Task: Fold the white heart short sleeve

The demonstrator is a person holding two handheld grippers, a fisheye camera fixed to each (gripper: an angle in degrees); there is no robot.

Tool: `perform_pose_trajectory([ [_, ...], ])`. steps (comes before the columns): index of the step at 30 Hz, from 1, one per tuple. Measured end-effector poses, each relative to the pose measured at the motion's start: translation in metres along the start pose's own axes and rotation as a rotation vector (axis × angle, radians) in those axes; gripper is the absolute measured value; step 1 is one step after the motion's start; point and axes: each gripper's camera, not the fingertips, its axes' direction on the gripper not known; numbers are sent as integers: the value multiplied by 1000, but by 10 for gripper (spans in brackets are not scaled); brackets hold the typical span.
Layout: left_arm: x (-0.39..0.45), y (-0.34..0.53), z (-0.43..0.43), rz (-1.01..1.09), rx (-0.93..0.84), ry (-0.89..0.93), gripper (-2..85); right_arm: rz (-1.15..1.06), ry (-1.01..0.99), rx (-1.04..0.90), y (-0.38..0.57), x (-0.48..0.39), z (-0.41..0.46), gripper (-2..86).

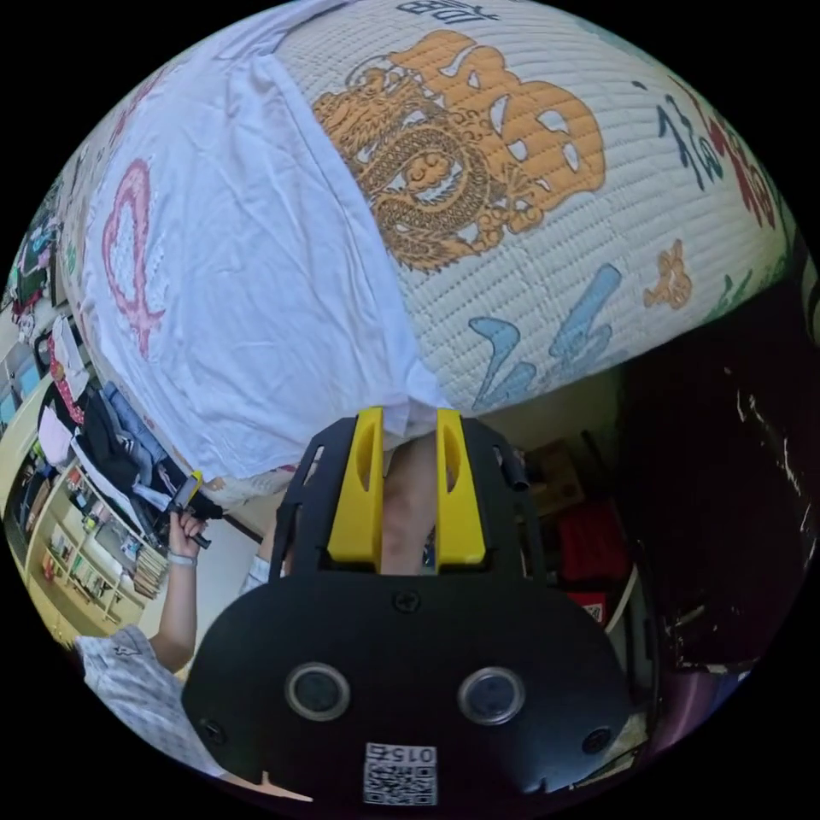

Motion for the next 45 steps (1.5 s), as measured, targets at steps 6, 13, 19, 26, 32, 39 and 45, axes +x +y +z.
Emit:
perform_pose_trajectory([
  [6,26,-19,13,43,-60,-99,59,-108,3,-44,20,15,-10,50],
  [13,45,-14,8,50,-54,-104,12,-178,-70,-76,85,53,-42,-4],
  [19,66,-15,5,102,-81,-202,6,-233,-18,-110,120,73,-62,-7],
  [26,83,-33,39,80,-119,-280,9,-251,11,-150,151,82,-55,-7],
  [32,124,-39,81,160,-104,-476,16,-230,-97,-170,184,99,-46,-4],
  [39,142,-39,98,106,-21,-528,31,-303,114,97,241,51,-90,-6],
  [45,138,-42,101,62,56,-448,23,-345,403,138,243,-19,-50,-8],
])
